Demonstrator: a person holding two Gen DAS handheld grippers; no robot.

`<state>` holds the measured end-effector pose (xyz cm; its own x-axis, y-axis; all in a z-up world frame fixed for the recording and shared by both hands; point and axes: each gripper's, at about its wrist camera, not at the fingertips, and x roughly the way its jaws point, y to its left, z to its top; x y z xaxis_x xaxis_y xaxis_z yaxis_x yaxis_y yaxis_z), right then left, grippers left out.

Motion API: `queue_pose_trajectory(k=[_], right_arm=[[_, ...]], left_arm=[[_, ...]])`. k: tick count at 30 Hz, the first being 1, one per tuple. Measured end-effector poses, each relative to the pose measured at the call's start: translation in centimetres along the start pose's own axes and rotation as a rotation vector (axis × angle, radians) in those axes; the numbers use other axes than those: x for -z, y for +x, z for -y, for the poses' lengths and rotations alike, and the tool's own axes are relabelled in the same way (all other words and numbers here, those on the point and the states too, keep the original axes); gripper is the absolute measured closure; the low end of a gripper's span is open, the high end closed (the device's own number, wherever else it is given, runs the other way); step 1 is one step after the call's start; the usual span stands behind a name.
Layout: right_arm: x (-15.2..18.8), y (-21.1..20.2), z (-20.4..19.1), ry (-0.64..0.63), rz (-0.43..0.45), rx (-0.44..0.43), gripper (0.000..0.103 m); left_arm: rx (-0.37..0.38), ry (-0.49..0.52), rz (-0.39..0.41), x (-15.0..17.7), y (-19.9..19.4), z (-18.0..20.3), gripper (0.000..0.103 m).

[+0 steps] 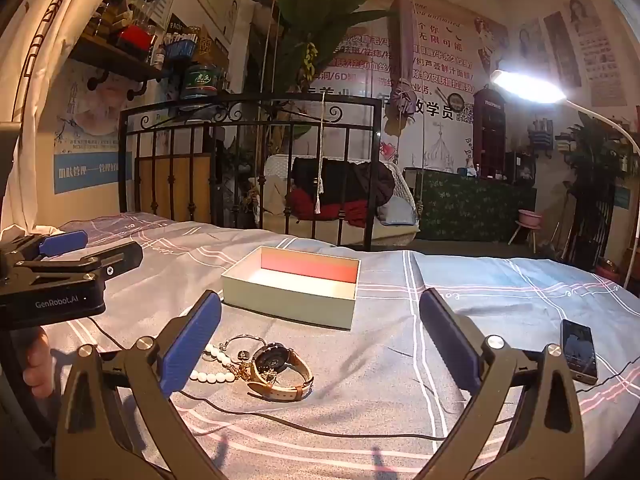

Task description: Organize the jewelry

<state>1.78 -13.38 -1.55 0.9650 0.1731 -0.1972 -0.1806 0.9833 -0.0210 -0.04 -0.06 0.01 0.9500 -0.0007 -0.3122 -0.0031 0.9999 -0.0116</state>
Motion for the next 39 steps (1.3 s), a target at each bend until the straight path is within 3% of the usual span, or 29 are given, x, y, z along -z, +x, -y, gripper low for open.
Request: queue_pose_trajectory(k=[13,25,39], right_arm=[[0.4,0.7,0.0,-0.009,-0.015,0.003,0.006],[-0.1,-0.1,0.1,0.0,-0.009,0.006,0.006],[-0.2,-0.4,0.3,0.006,0.016,0.021,0.006]], left_arm=[[0.044,-0.049,0.004,-0.1,-0.3,-0.8,0.007],[0.022,-0.033,0.08,0.0,-1.0,-0.5,0.007],[0.046,-0.012,0.037,0.2,-0.5,0.0,0.007]])
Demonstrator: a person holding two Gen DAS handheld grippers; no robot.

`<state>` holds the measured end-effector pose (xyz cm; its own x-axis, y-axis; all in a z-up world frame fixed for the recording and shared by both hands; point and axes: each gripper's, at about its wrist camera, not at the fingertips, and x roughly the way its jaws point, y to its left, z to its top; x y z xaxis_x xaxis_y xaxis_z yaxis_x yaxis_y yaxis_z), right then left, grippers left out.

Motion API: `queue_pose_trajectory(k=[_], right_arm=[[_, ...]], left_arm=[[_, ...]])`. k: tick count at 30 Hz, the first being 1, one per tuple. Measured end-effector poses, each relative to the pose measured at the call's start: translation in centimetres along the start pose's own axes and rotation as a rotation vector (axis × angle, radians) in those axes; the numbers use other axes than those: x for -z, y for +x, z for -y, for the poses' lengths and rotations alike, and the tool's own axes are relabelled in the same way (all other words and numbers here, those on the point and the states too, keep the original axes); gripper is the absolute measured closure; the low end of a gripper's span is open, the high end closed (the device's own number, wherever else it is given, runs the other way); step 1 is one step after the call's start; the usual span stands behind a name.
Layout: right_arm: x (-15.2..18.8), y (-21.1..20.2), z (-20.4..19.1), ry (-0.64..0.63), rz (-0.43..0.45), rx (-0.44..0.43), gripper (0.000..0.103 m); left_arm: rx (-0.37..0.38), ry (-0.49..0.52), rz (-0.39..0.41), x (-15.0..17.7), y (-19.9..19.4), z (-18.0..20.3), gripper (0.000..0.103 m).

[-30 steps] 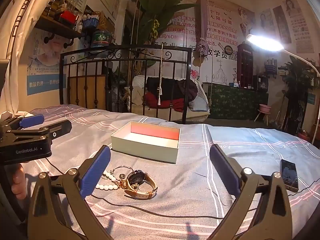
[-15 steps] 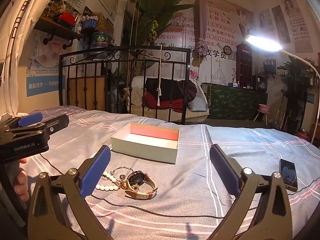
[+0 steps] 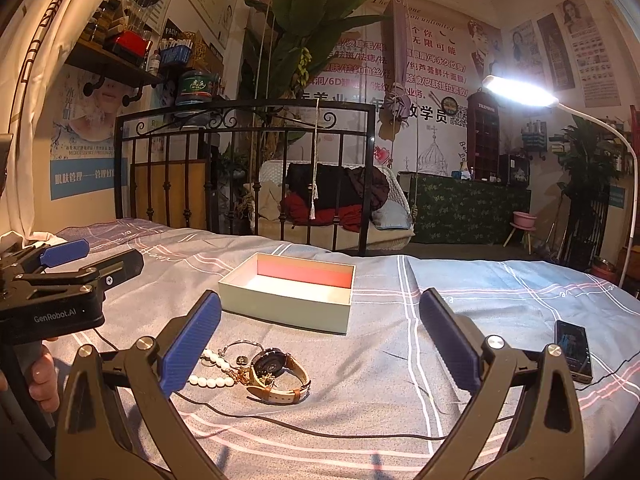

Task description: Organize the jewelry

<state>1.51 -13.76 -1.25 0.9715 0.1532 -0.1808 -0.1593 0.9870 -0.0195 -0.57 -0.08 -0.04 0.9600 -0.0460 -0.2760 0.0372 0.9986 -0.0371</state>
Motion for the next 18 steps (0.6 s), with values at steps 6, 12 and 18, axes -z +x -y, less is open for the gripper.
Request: queue_pose_trajectory(k=[6,12,18], right_arm=[[0.06,0.17,-0.21,-0.002,-0.011,-0.006,0.006],[0.11,0.15,0.01,-0.001,-0.018,-0.009,0.006],[0.06,0.27,-0.06,-0.001,-0.024,-0.014,0.006]], left_arm=[[-0.004,-0.005,-0.007,0.15,0.18,0.01,0.007],[0.001,-0.009,-0.019,0.22,0.36,0.02,0.007],[0.004,-0.013,-0.03,0.24,0.5,-0.04,0.007]])
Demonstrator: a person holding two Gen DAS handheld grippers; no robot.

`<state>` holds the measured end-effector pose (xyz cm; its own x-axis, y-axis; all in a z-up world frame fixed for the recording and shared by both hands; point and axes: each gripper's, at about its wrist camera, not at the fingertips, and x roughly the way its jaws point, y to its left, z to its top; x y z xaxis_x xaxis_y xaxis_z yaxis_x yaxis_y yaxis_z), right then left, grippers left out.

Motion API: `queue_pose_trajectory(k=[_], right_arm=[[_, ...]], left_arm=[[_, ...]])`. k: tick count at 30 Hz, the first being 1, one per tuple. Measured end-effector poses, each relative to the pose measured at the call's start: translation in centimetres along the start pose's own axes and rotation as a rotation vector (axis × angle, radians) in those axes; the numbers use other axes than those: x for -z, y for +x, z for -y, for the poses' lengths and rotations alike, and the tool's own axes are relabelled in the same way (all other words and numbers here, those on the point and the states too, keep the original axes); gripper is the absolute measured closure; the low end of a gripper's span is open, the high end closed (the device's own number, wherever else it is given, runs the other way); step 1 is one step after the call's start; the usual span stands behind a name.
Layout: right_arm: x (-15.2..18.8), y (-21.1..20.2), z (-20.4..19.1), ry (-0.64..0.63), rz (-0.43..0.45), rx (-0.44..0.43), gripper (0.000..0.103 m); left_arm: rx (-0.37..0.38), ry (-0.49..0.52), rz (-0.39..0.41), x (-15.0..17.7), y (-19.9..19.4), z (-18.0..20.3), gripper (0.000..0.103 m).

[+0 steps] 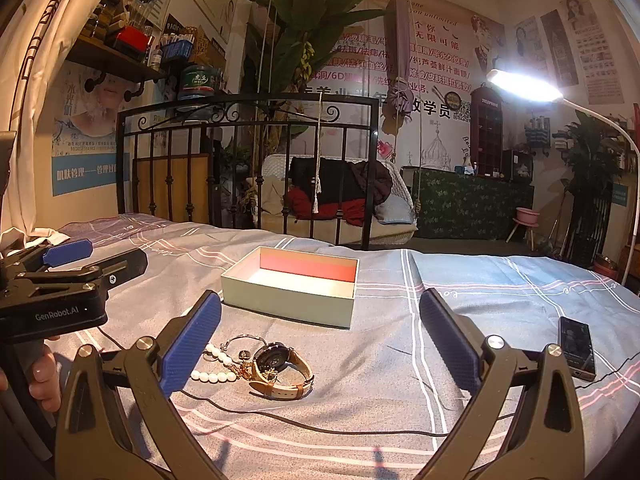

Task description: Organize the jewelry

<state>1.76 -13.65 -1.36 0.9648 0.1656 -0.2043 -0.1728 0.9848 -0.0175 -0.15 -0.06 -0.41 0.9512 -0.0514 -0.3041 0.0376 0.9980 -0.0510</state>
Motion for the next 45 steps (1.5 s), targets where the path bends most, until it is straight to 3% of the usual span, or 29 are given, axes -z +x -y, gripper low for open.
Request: queue_pose_trajectory(k=[37,42,45], right_arm=[[0.0,0.6,0.1,0.005,-0.022,-0.005,0.006],[0.1,1.3,0.2,0.01,-0.044,-0.007,0.006],[0.5,2.0,0.4,0.01,-0.077,-0.013,0.006]], left_arm=[[0.001,-0.007,-0.018,0.2,0.7,-0.2,0.007],[0.006,-0.014,-0.064,0.8,1.3,-0.5,0.007],[0.014,-0.012,-0.145,1.4,2.2,-1.0,0.007]])
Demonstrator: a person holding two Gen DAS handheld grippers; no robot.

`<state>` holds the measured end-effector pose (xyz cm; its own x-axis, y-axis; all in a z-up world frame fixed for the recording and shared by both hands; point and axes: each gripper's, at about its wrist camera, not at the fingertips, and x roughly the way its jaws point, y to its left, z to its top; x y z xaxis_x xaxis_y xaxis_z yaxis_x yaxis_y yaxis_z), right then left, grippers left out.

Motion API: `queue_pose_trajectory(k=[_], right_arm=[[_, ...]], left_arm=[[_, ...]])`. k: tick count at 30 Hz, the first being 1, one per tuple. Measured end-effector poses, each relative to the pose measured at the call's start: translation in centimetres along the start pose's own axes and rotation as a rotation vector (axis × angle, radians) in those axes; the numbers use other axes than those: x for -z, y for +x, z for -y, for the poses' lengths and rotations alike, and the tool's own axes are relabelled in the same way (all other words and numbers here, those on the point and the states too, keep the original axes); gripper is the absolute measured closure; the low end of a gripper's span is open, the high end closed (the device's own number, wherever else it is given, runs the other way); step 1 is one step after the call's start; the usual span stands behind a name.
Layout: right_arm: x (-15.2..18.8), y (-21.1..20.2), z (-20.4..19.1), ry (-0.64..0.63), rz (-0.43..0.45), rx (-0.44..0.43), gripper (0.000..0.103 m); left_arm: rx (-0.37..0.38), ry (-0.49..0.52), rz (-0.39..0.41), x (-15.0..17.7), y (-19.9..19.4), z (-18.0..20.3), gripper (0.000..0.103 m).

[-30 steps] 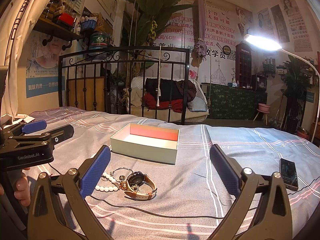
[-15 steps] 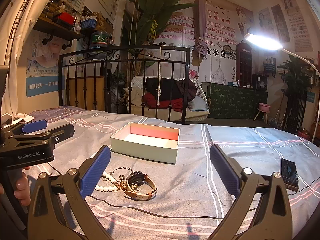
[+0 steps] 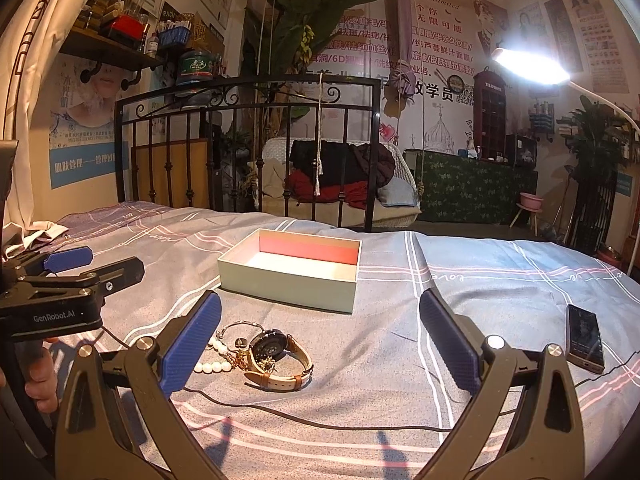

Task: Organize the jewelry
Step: 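Grasp the tan-strapped watch with the right tool while the left tool grasps the small silver ring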

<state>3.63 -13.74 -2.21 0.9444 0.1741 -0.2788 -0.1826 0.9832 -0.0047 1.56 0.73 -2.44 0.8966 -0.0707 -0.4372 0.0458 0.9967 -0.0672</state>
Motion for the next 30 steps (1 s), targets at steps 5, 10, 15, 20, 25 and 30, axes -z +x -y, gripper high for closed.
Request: queue_pose_trajectory(k=[5,10,15,20,25,30], right_arm=[[0.7,2.1,0.2,0.001,-0.102,-0.033,0.006],[1.3,4.5,0.1,-0.009,-0.185,-0.067,0.009],[2.0,6.9,0.0,-0.005,-0.263,-0.111,0.027],[2.4,8.4,-0.1,0.001,-0.325,-0.145,0.035],[2.5,10.4,0.5,0.017,-0.415,-0.136,0.057],[3.3,11.9,0.4,0.006,-0.512,-0.133,0.069]], left_arm=[[-0.005,-0.017,-0.19,1.1,2.8,-1.3,0.007],[-0.049,-0.008,-0.288,0.8,5.7,-2.1,0.008],[-0.003,0.048,-0.352,0.5,7.9,-1.6,0.019],[0.031,0.074,-0.388,0.8,8.7,-1.6,0.035],[0.03,0.065,-0.383,0.3,8.8,-2.2,0.038],[0.008,0.078,-0.419,0.3,9.9,-2.2,0.046]])
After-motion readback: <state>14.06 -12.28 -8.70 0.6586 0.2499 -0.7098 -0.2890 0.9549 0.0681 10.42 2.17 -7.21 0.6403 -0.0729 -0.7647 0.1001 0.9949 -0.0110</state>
